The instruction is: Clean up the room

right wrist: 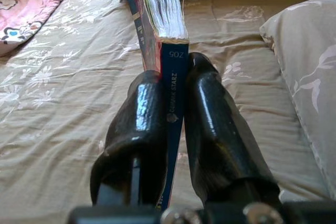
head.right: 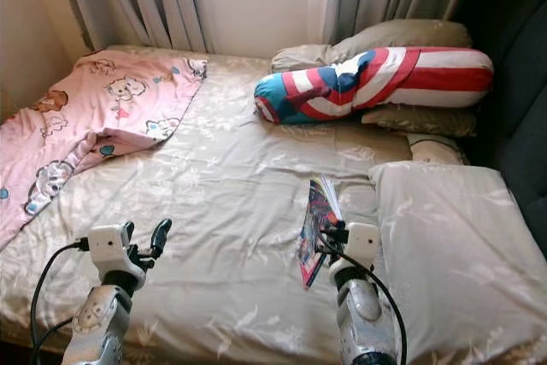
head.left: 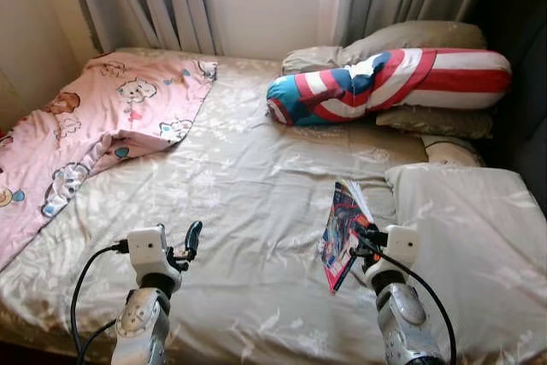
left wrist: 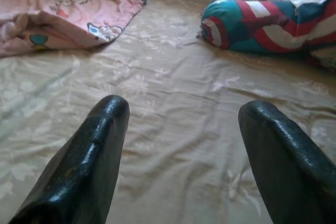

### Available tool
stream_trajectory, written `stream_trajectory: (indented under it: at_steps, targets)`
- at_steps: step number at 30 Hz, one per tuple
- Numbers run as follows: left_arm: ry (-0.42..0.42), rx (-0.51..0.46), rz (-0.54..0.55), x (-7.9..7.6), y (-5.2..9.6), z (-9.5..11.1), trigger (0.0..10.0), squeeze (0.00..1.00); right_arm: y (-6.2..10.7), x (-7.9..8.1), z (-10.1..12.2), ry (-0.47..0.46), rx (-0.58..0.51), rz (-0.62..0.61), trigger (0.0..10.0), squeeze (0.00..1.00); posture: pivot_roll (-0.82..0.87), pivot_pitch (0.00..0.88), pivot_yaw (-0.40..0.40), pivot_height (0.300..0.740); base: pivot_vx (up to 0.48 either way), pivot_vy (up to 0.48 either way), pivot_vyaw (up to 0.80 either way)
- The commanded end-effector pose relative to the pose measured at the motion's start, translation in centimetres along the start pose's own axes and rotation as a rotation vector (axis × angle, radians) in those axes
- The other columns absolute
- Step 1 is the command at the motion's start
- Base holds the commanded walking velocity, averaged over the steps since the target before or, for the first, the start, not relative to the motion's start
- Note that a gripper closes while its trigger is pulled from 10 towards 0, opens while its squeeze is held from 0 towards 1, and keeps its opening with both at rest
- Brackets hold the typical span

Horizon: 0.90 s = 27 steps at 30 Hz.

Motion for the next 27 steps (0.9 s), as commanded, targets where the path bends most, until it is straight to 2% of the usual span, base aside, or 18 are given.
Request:
stream_trajectory:
  at_steps: [1,18,23,27]
  targets:
    - [-0.01,0.003,-0.01,-0.1,0.0,0.0,10.0,0.0,-0.4,-0.1,1.4,-0.002,-0.064,-0.003,10.0,0.0,-0.01,0.021,-0.027,0.654,0.0,0.0,0.0]
    - [-0.026,0.008,-0.015,0.3,0.0,0.4,10.0,0.0,-1.2,0.4,2.1,-0.047,-0.07,-0.006,10.0,0.0,0.0,0.026,-0.006,0.654,0.0,0.0,0.0]
    - [-0.029,0.008,-0.016,0.3,0.0,0.5,10.0,0.0,-1.7,0.0,2.7,-0.123,-0.08,-0.024,10.0,0.0,0.01,0.035,0.002,0.654,0.0,0.0,0.0]
    - [-0.043,0.011,-0.019,0.5,0.0,0.6,10.0,0.0,-3.0,0.2,3.8,-0.303,-0.083,-0.011,10.0,0.0,0.02,0.047,0.014,0.654,0.0,0.0,0.0]
Point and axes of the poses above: a point about 5 cm out from each wrist's last joint towards the gripper, its own y axis pointing back from the gripper into the wrist, its own z axis along the axis of the wrist's last joint, x = y × z, the point moved 3 cm from there along -y, pointing out of the wrist towards the gripper, and after that the axes turned 10 degrees about y, right-handed, at the moved point
